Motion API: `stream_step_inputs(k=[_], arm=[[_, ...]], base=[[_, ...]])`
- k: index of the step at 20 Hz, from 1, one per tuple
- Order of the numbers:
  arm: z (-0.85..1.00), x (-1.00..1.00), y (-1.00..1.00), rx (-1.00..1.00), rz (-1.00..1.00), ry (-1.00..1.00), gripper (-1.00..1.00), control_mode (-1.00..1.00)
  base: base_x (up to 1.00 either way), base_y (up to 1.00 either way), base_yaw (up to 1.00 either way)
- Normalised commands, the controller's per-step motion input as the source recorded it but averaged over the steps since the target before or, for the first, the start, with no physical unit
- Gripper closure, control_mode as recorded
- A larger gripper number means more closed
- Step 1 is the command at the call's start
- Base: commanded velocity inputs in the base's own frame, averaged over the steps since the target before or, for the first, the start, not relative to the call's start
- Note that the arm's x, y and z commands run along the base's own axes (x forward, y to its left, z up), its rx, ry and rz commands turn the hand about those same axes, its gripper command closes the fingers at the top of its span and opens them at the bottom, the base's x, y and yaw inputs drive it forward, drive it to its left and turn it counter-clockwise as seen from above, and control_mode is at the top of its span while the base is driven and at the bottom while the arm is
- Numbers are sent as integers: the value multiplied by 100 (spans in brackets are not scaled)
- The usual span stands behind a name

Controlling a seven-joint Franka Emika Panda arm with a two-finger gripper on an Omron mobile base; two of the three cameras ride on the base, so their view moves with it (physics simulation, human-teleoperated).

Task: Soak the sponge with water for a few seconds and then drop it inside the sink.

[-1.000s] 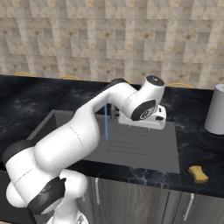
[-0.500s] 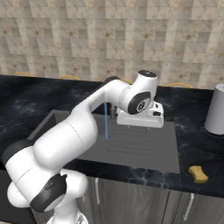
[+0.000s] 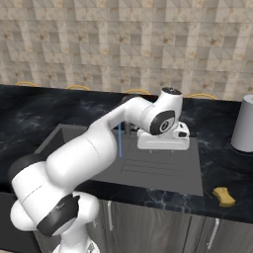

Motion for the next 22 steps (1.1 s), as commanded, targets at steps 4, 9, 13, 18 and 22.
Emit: stream_step_inputs(k=[4, 9, 13, 18, 22], arm=[[-8, -2, -20, -8, 13, 12, -100, -100], [0, -5, -27, -7, 10, 6, -100, -100], [-5, -5, -43, 0, 11, 0, -100, -100], [-14, 0, -46, 0, 9, -10, -100, -100], [-4, 0, -47, 0, 7, -3, -100, -100]], base=[[0, 0, 0], [0, 0, 0], [0, 0, 0], [0, 0, 0], [0, 0, 0]])
